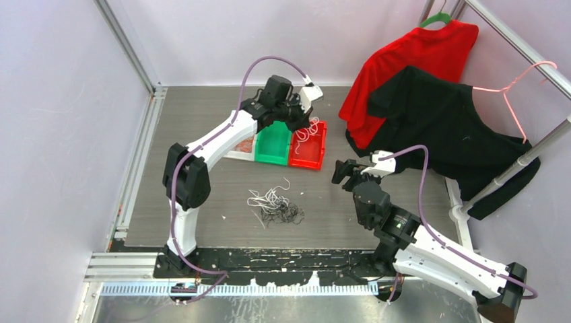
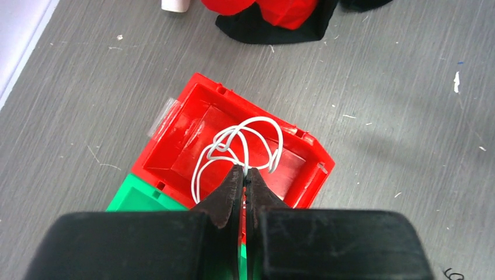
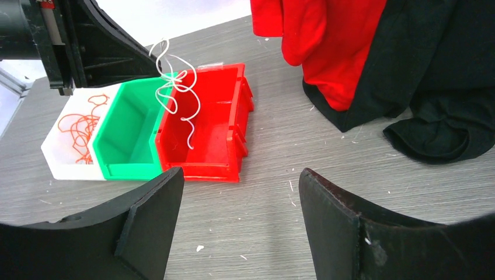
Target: Untangle the cables
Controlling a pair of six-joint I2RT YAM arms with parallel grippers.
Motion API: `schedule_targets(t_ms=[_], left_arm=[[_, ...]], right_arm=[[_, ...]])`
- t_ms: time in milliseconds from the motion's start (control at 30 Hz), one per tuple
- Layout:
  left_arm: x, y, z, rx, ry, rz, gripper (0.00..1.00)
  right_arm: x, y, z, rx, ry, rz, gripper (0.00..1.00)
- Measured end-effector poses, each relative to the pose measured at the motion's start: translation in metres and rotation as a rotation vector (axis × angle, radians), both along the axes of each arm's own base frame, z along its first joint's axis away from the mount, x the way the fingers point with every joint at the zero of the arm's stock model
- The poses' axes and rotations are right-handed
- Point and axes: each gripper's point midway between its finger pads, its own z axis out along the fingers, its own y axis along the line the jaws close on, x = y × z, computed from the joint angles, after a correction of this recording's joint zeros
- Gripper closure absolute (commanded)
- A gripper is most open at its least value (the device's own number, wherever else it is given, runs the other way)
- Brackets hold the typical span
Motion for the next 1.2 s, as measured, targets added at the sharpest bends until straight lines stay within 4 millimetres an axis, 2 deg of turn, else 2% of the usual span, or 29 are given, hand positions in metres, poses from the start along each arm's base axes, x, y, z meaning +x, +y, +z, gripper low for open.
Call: schedule_targets(t_ms=[33, 100, 233, 500, 633, 667, 767, 867, 933, 1000, 1100, 1200], left_arm=[[0.001, 0.001, -0.001, 0.006, -0.008, 0.002, 0.95], [0.003, 0.002, -0.003, 0.016, -0.017, 0.005, 0.74], [0.002, 0.008, -0.010, 0.065, -0.025, 0.004, 0.49], [-0.013, 0.038, -0.041, 0.217, 0.023, 0.010, 0.38], [-0.031, 0.059, -0.044, 0.284, 0.082, 0.003, 0.32], [-0.035, 0.066, -0.037, 0.290, 0.090, 0.004, 0.32], [-0.058, 0.087, -0.023, 0.309, 0.161, -0.029, 0.32], [-0.088, 0.124, -0.012, 0.306, 0.237, -0.065, 0.33], [-0.121, 0.159, -0.016, 0.326, 0.299, -0.086, 0.33], [-0.154, 0.186, -0.024, 0.356, 0.359, -0.116, 0.34], [-0.198, 0.201, -0.040, 0.389, 0.437, -0.201, 0.37], [-0.215, 0.204, -0.052, 0.412, 0.463, -0.273, 0.38]], right_arm=[[0.000, 0.000, -0.001, 0.000, 0.001, 0.002, 0.23], [0.000, 0.001, -0.002, 0.002, 0.004, 0.003, 0.23], [0.001, 0.003, -0.004, -0.001, 0.011, 0.005, 0.22], [0.006, 0.010, -0.014, -0.054, 0.053, 0.009, 0.22], [0.009, 0.022, -0.014, -0.059, 0.072, 0.053, 0.22], [0.010, 0.027, -0.015, -0.060, 0.079, 0.070, 0.22], [0.013, 0.052, -0.023, -0.065, 0.119, 0.167, 0.22], [0.012, 0.080, -0.042, -0.077, 0.176, 0.276, 0.22], [0.010, 0.094, -0.054, -0.085, 0.214, 0.338, 0.23], [0.007, 0.105, -0.060, -0.079, 0.234, 0.386, 0.23], [0.004, 0.115, -0.058, -0.054, 0.232, 0.438, 0.24], [0.003, 0.124, -0.049, -0.017, 0.207, 0.476, 0.25]])
